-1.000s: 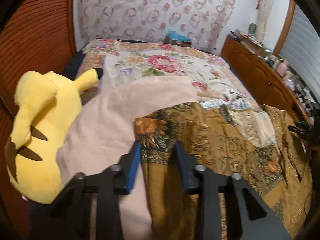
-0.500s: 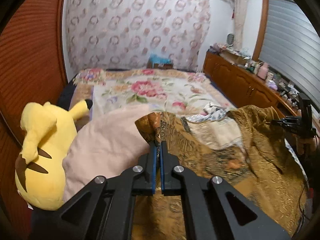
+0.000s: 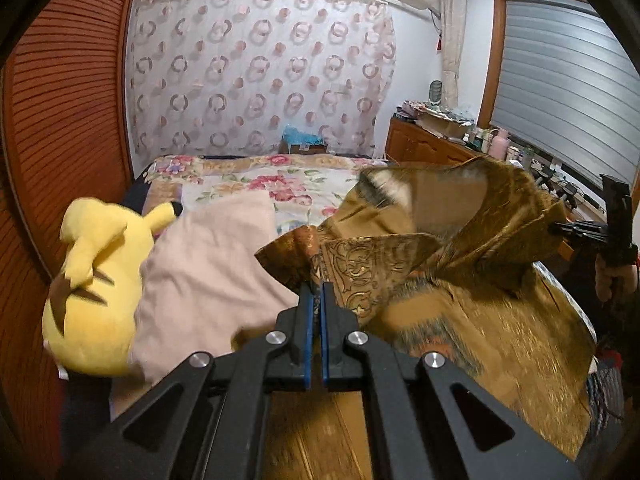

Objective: Fold small clothes

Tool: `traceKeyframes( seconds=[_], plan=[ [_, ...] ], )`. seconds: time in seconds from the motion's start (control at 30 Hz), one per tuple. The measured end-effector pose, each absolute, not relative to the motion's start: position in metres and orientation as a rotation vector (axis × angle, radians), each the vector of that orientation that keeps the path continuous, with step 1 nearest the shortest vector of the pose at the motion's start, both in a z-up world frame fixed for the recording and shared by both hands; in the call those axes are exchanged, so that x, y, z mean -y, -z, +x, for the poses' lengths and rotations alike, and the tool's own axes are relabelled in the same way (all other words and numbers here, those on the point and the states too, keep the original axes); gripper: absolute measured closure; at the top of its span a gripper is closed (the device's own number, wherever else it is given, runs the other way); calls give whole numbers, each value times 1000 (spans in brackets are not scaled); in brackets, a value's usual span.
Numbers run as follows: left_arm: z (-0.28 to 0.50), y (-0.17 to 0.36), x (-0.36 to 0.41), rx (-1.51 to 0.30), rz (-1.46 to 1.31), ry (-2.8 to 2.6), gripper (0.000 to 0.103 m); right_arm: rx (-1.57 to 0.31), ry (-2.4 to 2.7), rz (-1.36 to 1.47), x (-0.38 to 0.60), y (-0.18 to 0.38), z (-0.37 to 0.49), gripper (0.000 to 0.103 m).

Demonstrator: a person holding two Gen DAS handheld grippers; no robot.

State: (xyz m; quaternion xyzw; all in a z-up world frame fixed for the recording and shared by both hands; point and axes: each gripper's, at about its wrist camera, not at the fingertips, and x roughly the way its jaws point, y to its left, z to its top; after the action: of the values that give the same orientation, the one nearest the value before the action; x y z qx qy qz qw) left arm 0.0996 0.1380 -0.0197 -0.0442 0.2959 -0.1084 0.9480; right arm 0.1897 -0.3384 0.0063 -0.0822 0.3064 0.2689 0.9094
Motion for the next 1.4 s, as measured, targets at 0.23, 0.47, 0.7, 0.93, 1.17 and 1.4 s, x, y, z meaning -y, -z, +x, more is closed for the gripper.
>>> traceKeyframes(
  seconds=[0.23,0.47,0.7,0.93,1.17,1.4],
  plan=[
    [51,37,-145,-586,-145,211,103,-661,-519,-122,366,20,121,102],
    [23,53,-157,-583,-190,194,103,-694,-498,-87,390,41,91,103],
    [-10,45,-162,-559,-199,186,103,-699,-491,-97,406,36,63,103],
    [-11,57,-170,-619,-184,160,96,-740,-495,-126,412,39,46,100],
    [-10,46,-183,-584,-184,114,65,-730,-387,-154,433,35,54,79],
    [18,48,-185,-608,-148,86,47,-694,-346,-146,428,25,86,48]
  ],
)
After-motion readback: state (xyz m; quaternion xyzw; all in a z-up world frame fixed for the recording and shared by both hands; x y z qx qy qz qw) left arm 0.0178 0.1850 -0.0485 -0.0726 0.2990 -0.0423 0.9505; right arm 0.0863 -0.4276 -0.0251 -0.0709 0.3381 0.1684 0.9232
